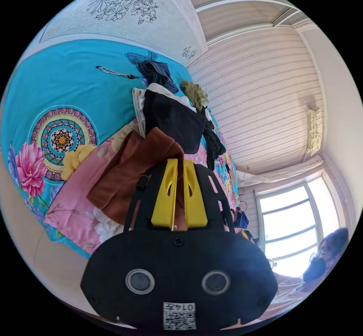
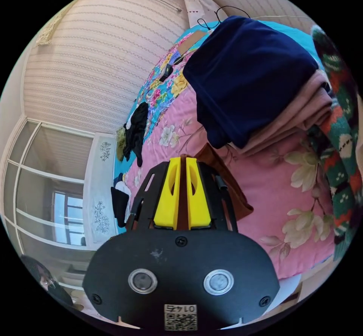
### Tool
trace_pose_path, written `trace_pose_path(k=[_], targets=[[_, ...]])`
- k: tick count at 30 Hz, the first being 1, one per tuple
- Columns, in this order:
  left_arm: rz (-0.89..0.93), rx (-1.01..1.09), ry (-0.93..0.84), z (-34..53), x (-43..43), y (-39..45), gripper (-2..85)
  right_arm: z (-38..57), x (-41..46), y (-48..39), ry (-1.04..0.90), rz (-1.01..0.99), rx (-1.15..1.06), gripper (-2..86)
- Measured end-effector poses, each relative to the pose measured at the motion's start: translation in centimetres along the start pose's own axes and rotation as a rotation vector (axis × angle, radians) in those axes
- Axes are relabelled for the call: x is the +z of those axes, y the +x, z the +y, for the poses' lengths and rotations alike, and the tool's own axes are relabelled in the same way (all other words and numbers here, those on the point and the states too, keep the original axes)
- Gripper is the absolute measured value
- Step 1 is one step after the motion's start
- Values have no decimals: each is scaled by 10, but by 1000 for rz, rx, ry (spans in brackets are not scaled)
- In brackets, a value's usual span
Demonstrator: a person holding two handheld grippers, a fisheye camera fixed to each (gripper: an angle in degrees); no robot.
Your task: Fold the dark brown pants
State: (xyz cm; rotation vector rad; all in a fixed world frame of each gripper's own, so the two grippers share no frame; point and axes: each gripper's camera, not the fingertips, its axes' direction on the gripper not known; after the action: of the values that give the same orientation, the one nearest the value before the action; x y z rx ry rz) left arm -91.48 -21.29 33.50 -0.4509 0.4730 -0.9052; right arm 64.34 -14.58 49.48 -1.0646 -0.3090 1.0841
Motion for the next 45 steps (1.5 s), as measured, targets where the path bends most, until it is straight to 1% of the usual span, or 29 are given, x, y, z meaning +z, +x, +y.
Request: trace_pose_path(k=[2, 4, 5, 7, 8, 10, 13, 14, 17, 20, 22, 23, 24, 26, 29, 31, 34, 35, 36, 37, 40, 42, 43, 45], targets=[[-18, -86, 42, -4, 10, -8, 43, -7, 6, 0, 42, 57, 28, 57], [-6, -125, 103, -2, 13, -16, 55, -9, 13, 2, -6, 84, 10, 72], [22, -154, 129, 1, 13, -23, 63, -5, 14, 6, -15, 72, -9, 75], [69, -169, 116, 8, 15, -35, 70, 9, 10, 16, -3, 3, -32, 78], [62, -171, 95, 15, 14, -42, 74, 22, 6, 27, -2, -52, -45, 79], [34, -163, 91, 34, 11, -52, 78, 48, -1, 48, -6, -102, -39, 79], [22, -190, 46, 72, 13, -78, 83, 100, -13, 91, 51, -175, 37, 78], [22, -198, 31, 86, 17, -88, 84, 120, -14, 109, 79, -188, 98, 80], [58, -259, 60, 108, 29, -103, 86, 147, 0, 138, 102, -226, 226, 93], [72, -299, 89, 105, 35, -100, 105, 140, 9, 134, 183, -262, 240, 116], [127, -321, 129, 108, 32, -98, 120, 128, 17, 124, 203, -244, 243, 133], [113, -309, 152, 112, 31, -97, 128, 119, 22, 118, 207, -235, 241, 135], [49, -298, 140, 116, 34, -98, 132, 111, 30, 114, 199, -245, 242, 135], [-16, -326, 87, 119, 46, -104, 142, 99, 42, 109, 177, -273, 247, 128], [31, -371, 143, 115, 67, -104, 163, 81, 63, 100, 111, -297, 267, 97], [-16, -362, 138, 106, 83, -94, 174, 71, 72, 93, 38, -296, 269, 58], [-140, -341, 108, 94, 104, -73, 179, 63, 69, 79, 15, -256, 228, 18], [-204, -294, 67, 90, 112, -64, 165, 62, 67, 77, 12, -276, 220, 11], [-225, -247, 54, 88, 116, -56, 142, 62, 65, 77, 13, -316, 221, 6], [-202, -228, 59, 89, 117, -53, 127, 63, 64, 78, 14, -334, 221, 5], [-144, -277, 71, 93, 121, -60, 87, 67, 61, 77, 10, -361, 208, -1], [-51, -333, 60, 96, 122, -73, 52, 69, 60, 75, -7, -359, 196, -3], [-32, -346, 60, 97, 121, -75, 42, 69, 59, 74, -11, -360, 193, -4], [45, -307, 52, 100, 120, -73, 6, 68, 56, 67, -31, -358, 165, -5]])
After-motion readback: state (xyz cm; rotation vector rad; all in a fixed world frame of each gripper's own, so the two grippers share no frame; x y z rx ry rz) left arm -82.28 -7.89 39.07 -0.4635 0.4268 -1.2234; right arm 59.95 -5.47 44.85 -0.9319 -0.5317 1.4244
